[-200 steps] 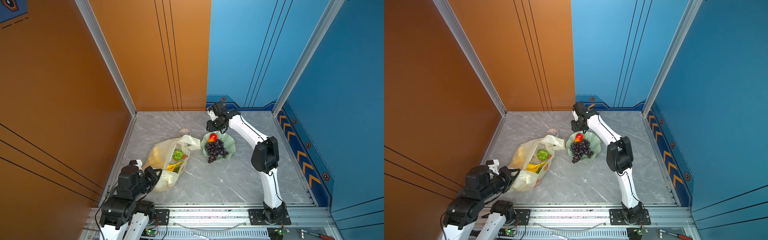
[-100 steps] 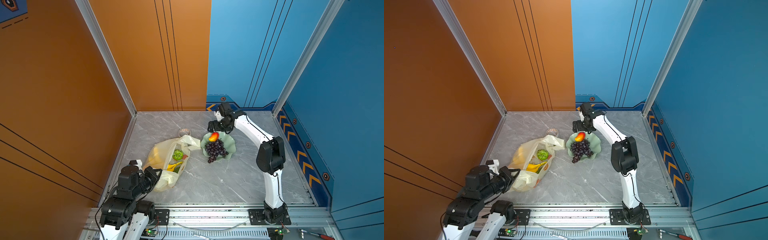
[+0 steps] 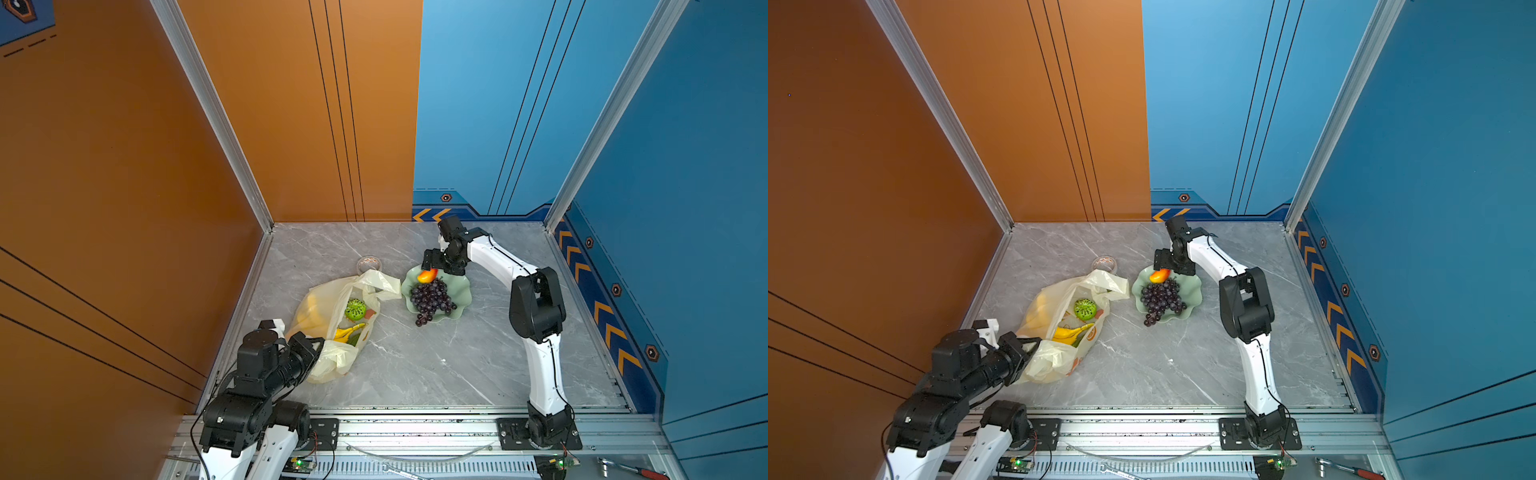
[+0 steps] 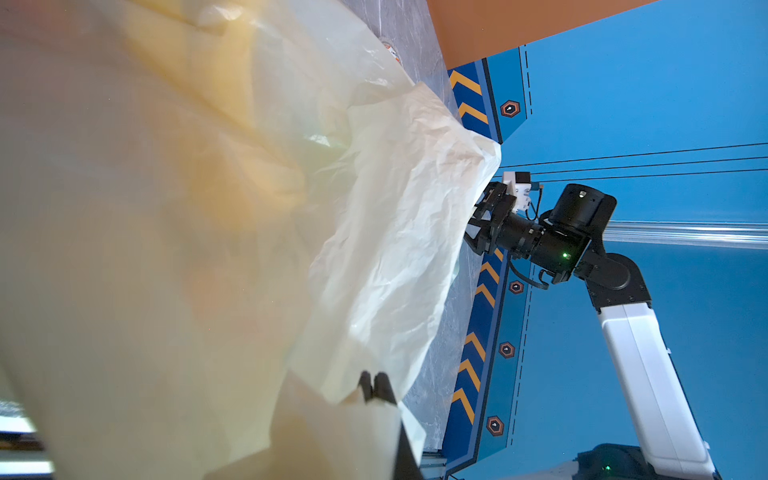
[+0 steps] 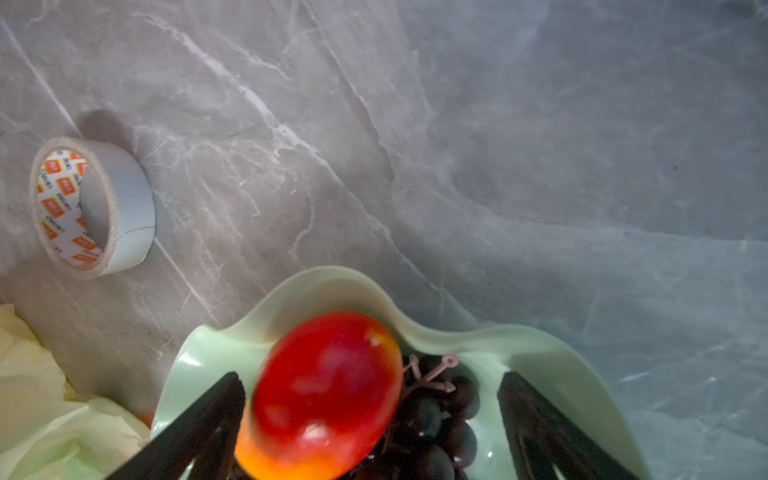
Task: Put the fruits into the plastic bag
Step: 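Close the right gripper on the red-yellow fruit and lift it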
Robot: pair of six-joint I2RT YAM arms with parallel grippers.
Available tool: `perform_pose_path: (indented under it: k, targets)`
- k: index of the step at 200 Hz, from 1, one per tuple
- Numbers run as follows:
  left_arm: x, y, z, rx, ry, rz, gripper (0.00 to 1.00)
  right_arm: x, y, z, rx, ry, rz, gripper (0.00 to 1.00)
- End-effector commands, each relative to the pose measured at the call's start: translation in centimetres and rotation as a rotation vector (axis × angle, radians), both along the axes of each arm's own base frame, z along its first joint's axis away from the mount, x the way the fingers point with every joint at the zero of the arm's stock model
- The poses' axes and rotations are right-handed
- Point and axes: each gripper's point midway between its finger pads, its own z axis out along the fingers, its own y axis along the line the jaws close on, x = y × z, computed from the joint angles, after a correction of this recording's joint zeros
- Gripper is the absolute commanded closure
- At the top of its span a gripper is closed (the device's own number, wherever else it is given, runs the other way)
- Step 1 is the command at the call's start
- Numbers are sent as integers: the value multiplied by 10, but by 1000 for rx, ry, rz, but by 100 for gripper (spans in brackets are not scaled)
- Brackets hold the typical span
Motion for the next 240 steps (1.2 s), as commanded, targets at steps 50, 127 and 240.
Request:
perform_pose_path:
  k: [50, 127, 240]
  targets:
    - [0, 2, 5, 19, -7, -4, 100, 15, 15, -15, 99, -3, -118, 13]
    - [1, 1, 2, 30, 3, -16, 100, 12, 38, -19, 140, 1, -106, 33]
    - [-2, 2, 3, 22, -8, -6, 100, 16, 31, 12, 150, -77, -92, 53]
